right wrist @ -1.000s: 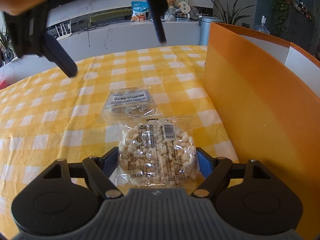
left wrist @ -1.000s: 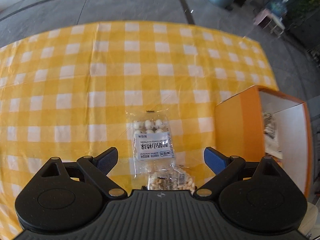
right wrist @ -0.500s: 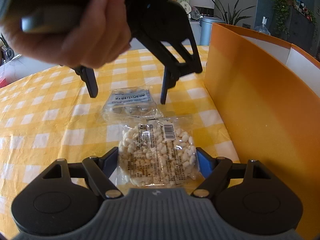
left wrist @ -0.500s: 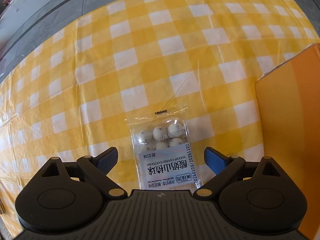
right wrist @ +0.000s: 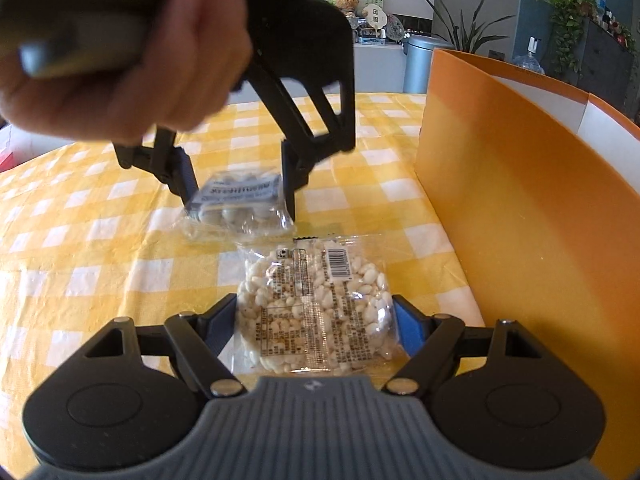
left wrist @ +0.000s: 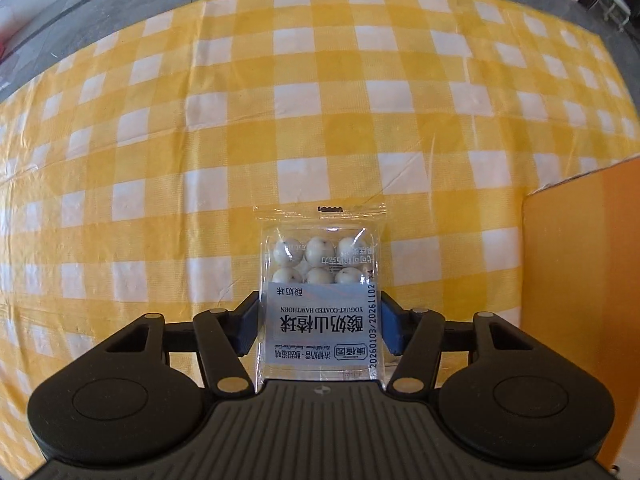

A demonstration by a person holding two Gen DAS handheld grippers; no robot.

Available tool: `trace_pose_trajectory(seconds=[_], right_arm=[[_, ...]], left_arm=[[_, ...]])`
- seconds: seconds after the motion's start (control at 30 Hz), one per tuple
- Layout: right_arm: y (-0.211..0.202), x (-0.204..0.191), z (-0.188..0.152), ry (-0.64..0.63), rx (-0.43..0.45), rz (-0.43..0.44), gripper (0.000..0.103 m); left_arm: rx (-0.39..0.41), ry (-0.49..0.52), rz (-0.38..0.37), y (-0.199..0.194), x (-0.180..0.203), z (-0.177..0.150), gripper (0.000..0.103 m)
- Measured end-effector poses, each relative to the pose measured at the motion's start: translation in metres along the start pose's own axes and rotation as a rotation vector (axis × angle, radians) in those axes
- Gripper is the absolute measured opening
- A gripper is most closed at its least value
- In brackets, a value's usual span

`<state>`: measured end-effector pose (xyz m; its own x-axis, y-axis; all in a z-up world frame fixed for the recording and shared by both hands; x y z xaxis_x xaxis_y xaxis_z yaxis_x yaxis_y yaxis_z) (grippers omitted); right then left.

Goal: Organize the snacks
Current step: 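Hold the puffed snack bag with the right tool while the left tool grasps the yogurt-ball bag, then lift both bags and carry them over the orange box with both tools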

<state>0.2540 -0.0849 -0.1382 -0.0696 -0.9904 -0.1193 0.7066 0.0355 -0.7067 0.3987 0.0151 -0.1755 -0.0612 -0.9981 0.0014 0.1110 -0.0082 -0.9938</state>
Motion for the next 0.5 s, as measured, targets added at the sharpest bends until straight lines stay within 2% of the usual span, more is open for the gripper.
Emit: trace_pose_trajectory(seconds=[0.07, 0.2, 0.3, 0.5], right_arm=[[-0.001, 0.001, 0.000, -0.001, -0.001, 0.003, 0.078], [-0.002, 0.001, -0.001, -0.007, 0.001, 0.006, 0.078], [-0.002, 0.001, -0.001, -0.009, -0.004, 0.008, 0.078], [-0.003, 0.007, 0.004, 0.007, -0.023, 0.038, 0.078]], left_arm=[[0.038, -0.010, -0.014, -0.012, -0.013, -0.009, 0.068], [0.137, 0.012, 0.012, -0.039, -0.028, -0.023, 0.068], [0.266, 0.047, 0.038, -0.065, -0.039, -0.042, 0.068], [0.532, 0.076, 0.154, -0.107, -0.060, -0.088, 0.068]])
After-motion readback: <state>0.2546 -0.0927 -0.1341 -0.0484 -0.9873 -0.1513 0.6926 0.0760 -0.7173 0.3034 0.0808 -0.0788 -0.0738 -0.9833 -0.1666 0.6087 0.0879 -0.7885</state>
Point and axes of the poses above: each gripper's, at about its wrist camera, not at the fingertips, and y roughly the way its jaws point, x to its right, z to its top, the point moved 2 cm from there along y, roughly the way its jaws point, and after that the axes turned 9 degrees about y, right-handed, at the moved point
